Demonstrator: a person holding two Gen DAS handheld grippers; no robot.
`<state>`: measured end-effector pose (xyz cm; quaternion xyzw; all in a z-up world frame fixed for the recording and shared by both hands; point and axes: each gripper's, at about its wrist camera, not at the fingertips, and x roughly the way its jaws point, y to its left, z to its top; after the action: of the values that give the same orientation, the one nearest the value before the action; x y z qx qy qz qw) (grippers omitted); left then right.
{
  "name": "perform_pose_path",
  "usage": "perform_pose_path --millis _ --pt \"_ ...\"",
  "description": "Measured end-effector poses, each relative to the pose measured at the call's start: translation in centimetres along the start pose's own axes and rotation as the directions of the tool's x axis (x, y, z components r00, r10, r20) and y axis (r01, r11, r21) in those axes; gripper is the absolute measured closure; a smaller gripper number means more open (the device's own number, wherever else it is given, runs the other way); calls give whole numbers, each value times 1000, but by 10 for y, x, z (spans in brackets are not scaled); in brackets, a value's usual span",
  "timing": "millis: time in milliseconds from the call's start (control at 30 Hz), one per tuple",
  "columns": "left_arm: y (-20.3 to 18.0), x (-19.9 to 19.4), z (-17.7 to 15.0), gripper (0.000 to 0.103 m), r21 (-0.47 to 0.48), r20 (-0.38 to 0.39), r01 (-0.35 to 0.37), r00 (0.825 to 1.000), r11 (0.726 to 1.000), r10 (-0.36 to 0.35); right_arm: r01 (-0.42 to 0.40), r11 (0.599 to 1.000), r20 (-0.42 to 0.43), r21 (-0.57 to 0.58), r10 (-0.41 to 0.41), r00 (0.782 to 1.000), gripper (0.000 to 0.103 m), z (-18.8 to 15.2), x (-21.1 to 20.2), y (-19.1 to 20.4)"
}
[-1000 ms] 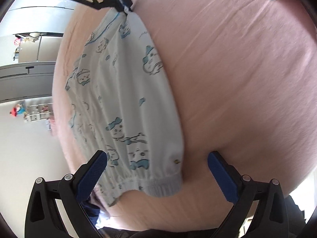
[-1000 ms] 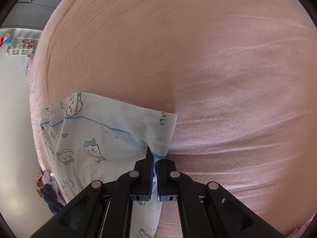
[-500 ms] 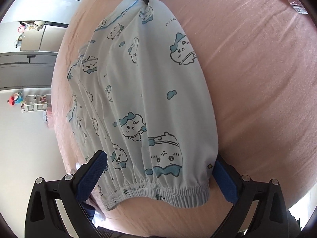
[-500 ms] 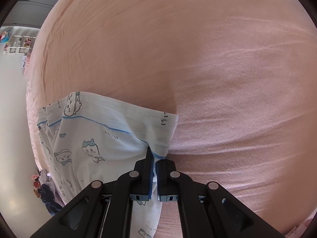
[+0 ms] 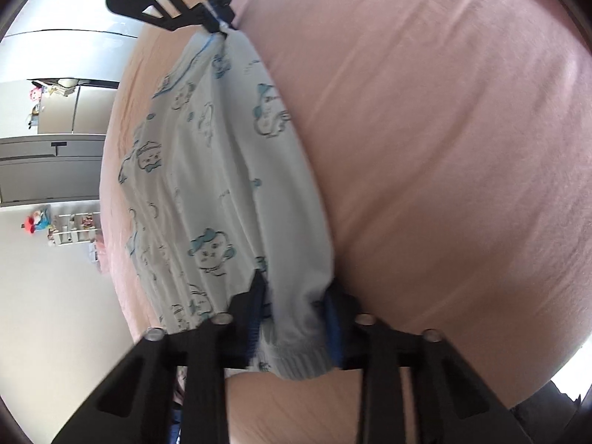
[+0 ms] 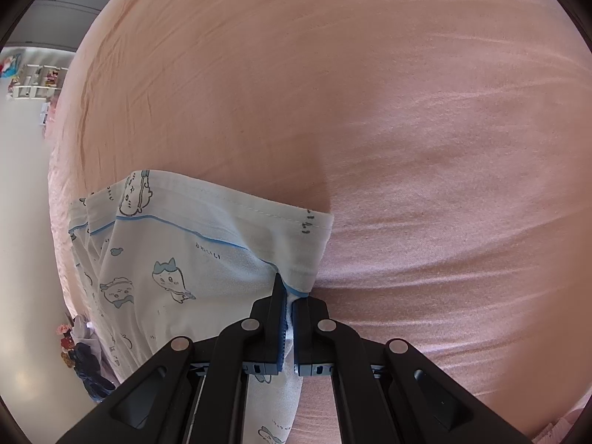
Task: Fold clothes
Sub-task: 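Close the left gripper on the elastic leg cuff while the right gripper holds the waistband, then lift the held leg with both grippers and fold it over the other leg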
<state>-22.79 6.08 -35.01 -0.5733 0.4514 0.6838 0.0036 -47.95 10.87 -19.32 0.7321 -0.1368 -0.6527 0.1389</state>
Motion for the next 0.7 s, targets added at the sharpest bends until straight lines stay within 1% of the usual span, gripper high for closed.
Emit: perform_pose_path --millis 33,133,167,200,333,400,467,600,700 --pt "-3 0 -1 93 14 5 5 1000 1000 -5 0 1000 3 0 0 1000 103 -1 -2 1" --pt "-5 0 -2 94 10 11 10 1000 1000 -10 -1 1000 8 -1 1 1000 103 -3 -9 3" --pt "-3 3 -2 94 -1 12 23 1000 1000 -23 -1 1000 9 -1 1 1000 103 -4 -11 4" --pt "-3 13 9 94 -8 13 35 999 999 -35 -1 1000 9 -1 1 1000 103 -4 -13 4" --pt "-5 0 7 94 -13 19 56 998 998 -55 7 1000 13 -6 -7 1000 103 -6 -21 9" --pt "-3 0 8 94 -27 23 73 997 997 -73 10 1000 15 -7 -10 1000 103 -6 -26 11" --pt "6 8 10 94 -36 26 90 996 995 -89 16 1000 19 -10 -16 1000 103 -6 -30 14" --pt "11 8 9 94 -53 32 117 993 992 -116 47 999 29 -19 -47 998 103 -9 -39 22" --pt "18 10 9 94 -76 40 149 988 986 -146 101 994 40 -47 -99 994 103 -11 -46 35"
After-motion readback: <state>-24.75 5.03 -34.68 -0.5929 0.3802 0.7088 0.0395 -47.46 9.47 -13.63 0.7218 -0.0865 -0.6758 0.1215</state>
